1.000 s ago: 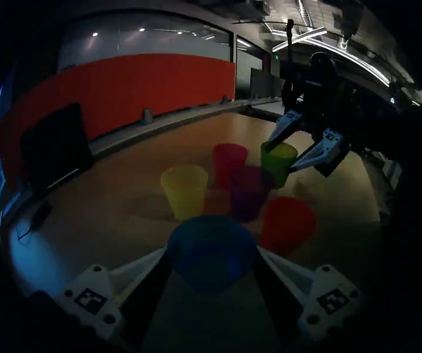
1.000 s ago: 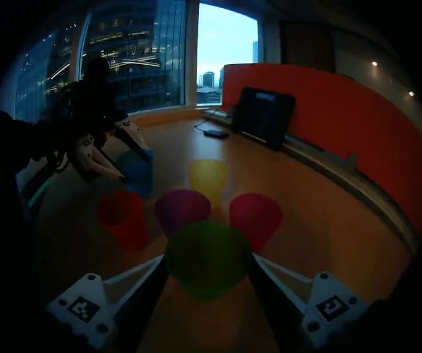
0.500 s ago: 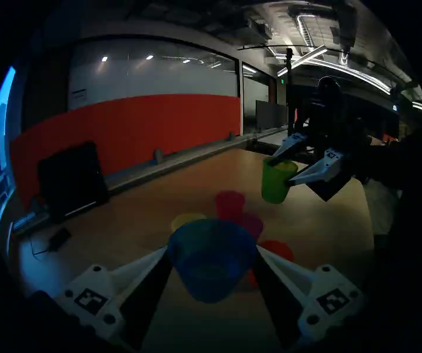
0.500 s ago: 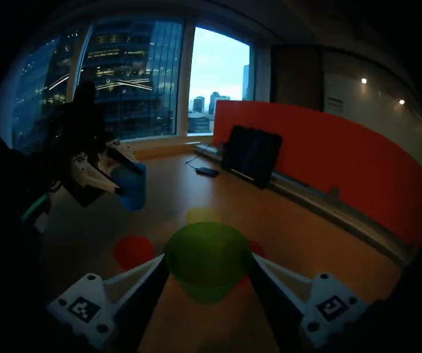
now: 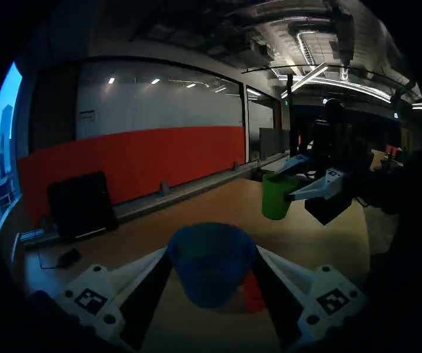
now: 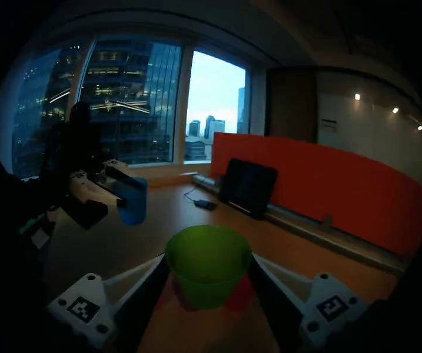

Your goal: Pour water

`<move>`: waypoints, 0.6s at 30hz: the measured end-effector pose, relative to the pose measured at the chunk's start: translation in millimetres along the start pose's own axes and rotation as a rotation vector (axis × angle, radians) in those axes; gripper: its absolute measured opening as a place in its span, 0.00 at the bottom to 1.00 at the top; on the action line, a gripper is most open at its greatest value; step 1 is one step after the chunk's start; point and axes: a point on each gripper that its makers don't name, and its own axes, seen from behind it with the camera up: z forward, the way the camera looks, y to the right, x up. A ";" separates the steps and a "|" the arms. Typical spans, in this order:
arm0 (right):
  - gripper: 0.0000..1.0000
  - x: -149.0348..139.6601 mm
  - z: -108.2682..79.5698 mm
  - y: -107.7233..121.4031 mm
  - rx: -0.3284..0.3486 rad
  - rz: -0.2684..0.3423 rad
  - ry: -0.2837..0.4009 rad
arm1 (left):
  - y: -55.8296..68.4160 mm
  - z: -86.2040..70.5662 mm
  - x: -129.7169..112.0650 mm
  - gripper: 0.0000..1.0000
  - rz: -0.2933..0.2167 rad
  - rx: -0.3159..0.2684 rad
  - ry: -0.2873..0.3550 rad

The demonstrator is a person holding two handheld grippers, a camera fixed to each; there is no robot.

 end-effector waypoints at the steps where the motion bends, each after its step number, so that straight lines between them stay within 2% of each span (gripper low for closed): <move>1: 0.92 4.2 -0.1 -1.0 -0.001 0.002 0.011 | 0.6 -1.1 3.8 0.87 -0.002 0.002 0.009; 8: 0.92 25.8 0.5 -5.6 -0.013 -0.005 0.071 | 2.8 -4.2 24.0 0.87 -0.023 0.005 0.059; 18: 0.92 49.5 -1.3 -10.4 -0.023 -0.009 0.116 | 2.7 -8.0 47.4 0.87 -0.031 0.014 0.110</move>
